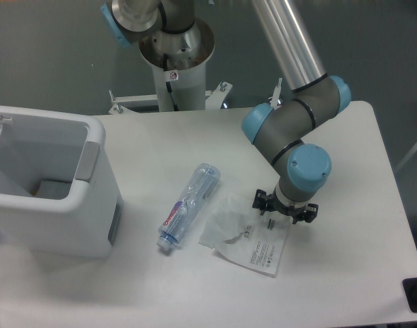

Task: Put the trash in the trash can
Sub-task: 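Close the gripper on the edge of the white paper sheet, then lift the paper sheet and carry it over the white trash bin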

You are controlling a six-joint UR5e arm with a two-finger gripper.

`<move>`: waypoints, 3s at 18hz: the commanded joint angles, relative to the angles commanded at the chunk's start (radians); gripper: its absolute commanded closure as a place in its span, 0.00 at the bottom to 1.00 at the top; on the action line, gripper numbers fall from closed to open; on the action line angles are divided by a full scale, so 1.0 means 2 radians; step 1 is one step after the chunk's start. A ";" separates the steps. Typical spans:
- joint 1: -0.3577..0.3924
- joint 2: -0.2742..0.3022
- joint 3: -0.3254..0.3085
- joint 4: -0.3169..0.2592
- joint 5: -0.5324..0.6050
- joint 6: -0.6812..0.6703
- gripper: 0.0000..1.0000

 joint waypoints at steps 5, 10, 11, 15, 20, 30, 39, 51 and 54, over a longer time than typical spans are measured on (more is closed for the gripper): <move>0.004 0.011 0.008 -0.002 -0.007 0.002 1.00; 0.008 0.030 0.013 -0.002 -0.006 -0.002 1.00; 0.008 0.033 0.018 -0.002 -0.006 -0.005 1.00; 0.010 0.049 0.035 -0.002 -0.006 -0.018 1.00; 0.015 0.073 0.066 -0.002 -0.044 -0.045 1.00; 0.012 0.166 0.088 -0.002 -0.162 -0.126 1.00; -0.009 0.245 0.081 -0.003 -0.250 -0.205 1.00; -0.037 0.392 -0.028 -0.012 -0.350 -0.238 1.00; -0.063 0.408 -0.048 -0.012 -0.353 -0.241 1.00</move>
